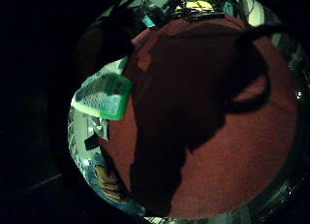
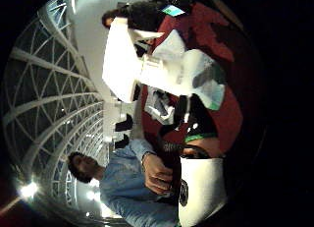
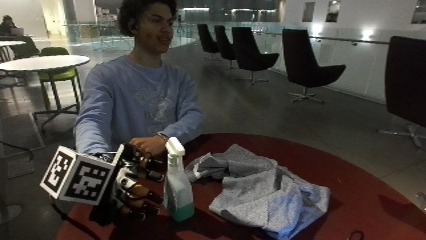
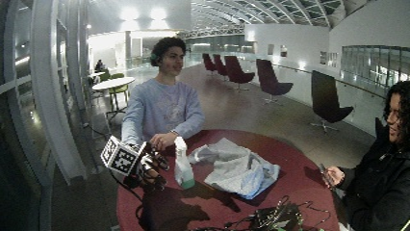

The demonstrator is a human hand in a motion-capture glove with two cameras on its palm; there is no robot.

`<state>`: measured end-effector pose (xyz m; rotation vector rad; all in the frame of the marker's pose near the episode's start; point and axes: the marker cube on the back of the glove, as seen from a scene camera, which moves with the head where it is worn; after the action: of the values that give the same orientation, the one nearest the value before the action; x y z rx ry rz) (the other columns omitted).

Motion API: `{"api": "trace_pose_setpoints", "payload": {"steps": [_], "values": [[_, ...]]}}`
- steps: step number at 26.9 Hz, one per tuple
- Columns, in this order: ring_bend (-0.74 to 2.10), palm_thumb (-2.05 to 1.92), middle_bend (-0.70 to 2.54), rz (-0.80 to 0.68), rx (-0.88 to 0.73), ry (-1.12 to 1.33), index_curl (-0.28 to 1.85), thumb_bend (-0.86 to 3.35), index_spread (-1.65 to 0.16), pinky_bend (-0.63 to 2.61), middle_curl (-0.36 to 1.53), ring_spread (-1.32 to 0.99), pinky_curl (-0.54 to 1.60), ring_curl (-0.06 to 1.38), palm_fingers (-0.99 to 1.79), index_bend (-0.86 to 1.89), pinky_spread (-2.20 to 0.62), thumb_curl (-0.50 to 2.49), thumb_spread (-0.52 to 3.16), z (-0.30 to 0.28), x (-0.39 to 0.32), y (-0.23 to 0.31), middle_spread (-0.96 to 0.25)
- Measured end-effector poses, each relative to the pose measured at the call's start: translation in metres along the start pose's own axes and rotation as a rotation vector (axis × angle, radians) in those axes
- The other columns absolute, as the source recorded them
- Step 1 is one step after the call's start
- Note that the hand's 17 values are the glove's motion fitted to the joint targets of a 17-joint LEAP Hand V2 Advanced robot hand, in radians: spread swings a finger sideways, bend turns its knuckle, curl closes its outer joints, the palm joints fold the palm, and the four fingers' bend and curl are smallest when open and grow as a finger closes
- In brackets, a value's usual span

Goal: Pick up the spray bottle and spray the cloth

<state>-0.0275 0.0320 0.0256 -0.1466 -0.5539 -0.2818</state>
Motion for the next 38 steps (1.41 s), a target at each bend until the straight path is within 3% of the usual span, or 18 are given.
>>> {"api": "trace_pose_setpoints", "payload": {"steps": [6, 10, 20, 26, 33, 38], "values": [[0.40, 0.60, 0.23, -0.067, 0.009, -0.115, 0.18, 0.14, -0.42, 0.41, 0.31, 0.00, 0.32, 0.28, 0.46, 0.06, 0.22, 0.37, 1.05, 0.034, -0.015, -0.011, -0.03], [0.41, 0.56, 0.24, -0.084, 0.110, -0.189, 0.17, 0.07, -0.42, 0.45, 0.32, 0.01, 0.34, 0.29, 0.43, 0.06, 0.24, 0.35, 1.02, 0.052, -0.023, -0.019, -0.03], [0.42, 0.70, 0.30, 0.019, 0.250, -0.240, 0.21, 0.04, -0.35, 0.37, 0.35, 0.01, 0.32, 0.29, 0.65, 0.18, 0.26, 0.38, 0.94, 0.089, -0.021, -0.031, -0.03], [0.52, 0.88, 0.29, -0.017, 0.308, -0.234, 0.25, 0.10, -0.32, 0.25, 0.37, -0.02, 0.29, 0.32, 0.85, 0.16, 0.27, 0.44, 0.92, 0.096, -0.024, -0.035, -0.05], [0.57, 0.97, 0.27, -0.126, 0.264, -0.214, 0.28, 0.08, -0.31, 0.26, 0.39, -0.05, 0.30, 0.36, 1.03, 0.14, 0.24, 0.51, 0.77, 0.087, -0.051, -0.037, -0.05], [0.59, 0.98, 0.26, -0.169, 0.138, -0.126, 0.29, 0.03, -0.28, 0.31, 0.40, -0.06, 0.34, 0.38, 1.11, 0.12, 0.18, 0.54, 0.66, 0.074, -0.084, -0.041, -0.06]]}}
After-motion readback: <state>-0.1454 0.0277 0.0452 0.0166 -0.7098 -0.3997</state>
